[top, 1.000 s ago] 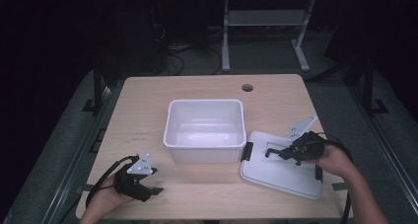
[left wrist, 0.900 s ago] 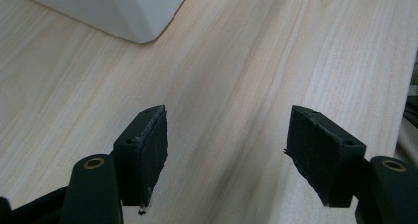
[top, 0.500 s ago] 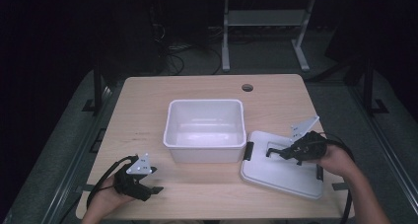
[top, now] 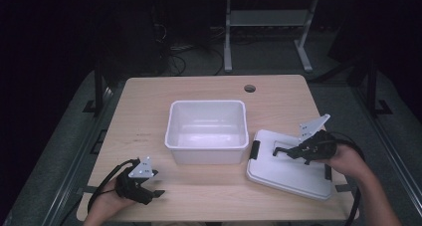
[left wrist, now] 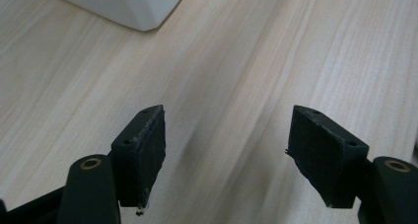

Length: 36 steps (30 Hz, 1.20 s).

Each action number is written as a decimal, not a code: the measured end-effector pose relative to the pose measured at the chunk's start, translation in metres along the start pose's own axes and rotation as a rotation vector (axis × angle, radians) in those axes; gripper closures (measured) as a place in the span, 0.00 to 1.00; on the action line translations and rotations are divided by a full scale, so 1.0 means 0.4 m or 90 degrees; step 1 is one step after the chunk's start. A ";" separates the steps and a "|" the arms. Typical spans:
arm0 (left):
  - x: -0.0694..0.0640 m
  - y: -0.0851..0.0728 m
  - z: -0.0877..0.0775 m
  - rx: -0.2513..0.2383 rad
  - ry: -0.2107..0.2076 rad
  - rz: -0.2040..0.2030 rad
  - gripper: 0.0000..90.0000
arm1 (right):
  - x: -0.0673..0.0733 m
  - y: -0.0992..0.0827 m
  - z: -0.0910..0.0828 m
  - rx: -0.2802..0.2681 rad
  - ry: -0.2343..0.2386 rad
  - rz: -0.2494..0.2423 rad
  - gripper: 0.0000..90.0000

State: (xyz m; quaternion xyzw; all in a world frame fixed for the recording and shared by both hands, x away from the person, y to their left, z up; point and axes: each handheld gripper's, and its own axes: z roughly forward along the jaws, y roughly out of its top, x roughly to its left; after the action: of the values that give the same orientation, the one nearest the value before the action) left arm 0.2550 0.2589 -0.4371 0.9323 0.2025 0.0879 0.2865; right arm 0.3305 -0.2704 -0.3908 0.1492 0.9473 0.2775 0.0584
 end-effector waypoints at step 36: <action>0.002 -0.002 -0.013 -0.020 0.009 -0.002 0.33 | 0.007 0.032 -0.124 -0.006 -0.025 -0.025 0.93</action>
State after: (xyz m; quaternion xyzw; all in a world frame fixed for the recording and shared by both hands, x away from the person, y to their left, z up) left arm 0.2539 0.2625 -0.4334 0.9268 0.2044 0.0969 0.2999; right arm 0.3213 -0.2844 -0.3423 0.1354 0.9474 0.2780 0.0830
